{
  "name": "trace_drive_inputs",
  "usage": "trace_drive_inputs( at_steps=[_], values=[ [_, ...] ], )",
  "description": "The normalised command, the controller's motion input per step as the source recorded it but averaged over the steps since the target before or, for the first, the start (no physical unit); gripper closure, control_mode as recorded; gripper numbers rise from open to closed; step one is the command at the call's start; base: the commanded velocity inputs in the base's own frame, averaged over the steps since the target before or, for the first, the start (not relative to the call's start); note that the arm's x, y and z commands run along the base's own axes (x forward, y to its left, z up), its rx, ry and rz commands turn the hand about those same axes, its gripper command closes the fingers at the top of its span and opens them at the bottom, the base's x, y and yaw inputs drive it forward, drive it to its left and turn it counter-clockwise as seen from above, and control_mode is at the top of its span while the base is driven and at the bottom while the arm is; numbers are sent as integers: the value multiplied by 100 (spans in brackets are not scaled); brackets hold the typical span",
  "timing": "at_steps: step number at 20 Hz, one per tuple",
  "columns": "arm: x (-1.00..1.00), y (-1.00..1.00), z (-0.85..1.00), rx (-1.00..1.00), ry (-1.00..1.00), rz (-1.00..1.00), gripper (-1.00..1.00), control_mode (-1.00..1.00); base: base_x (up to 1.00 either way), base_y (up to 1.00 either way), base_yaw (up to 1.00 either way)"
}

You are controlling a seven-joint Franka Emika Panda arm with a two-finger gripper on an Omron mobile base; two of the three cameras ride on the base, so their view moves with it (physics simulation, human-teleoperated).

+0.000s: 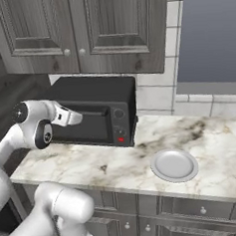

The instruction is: Pull the toaster oven rack outwards. Pick up the baguette from the plate and place it on the toaster oven rack. Close the toaster oven door fully and set the temperature to the lowest setting.

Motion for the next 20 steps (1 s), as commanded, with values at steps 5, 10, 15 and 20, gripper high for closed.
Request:
trace_drive_inputs(
  at_steps=[5, 10, 15, 20],
  values=[
    [-64, -82, 2, 5, 34, 0, -100, -100, 0, 0, 0],
    [-39, -100, -20, 4, 9, 1, -100, -100, 0, 0, 0],
    [-42, -57, -18, 3, -9, 0, -100, -100, 0, 0, 0],
    [-8, -4, -5, 0, -10, 1, -100, -100, 0, 0, 0]
  ],
)
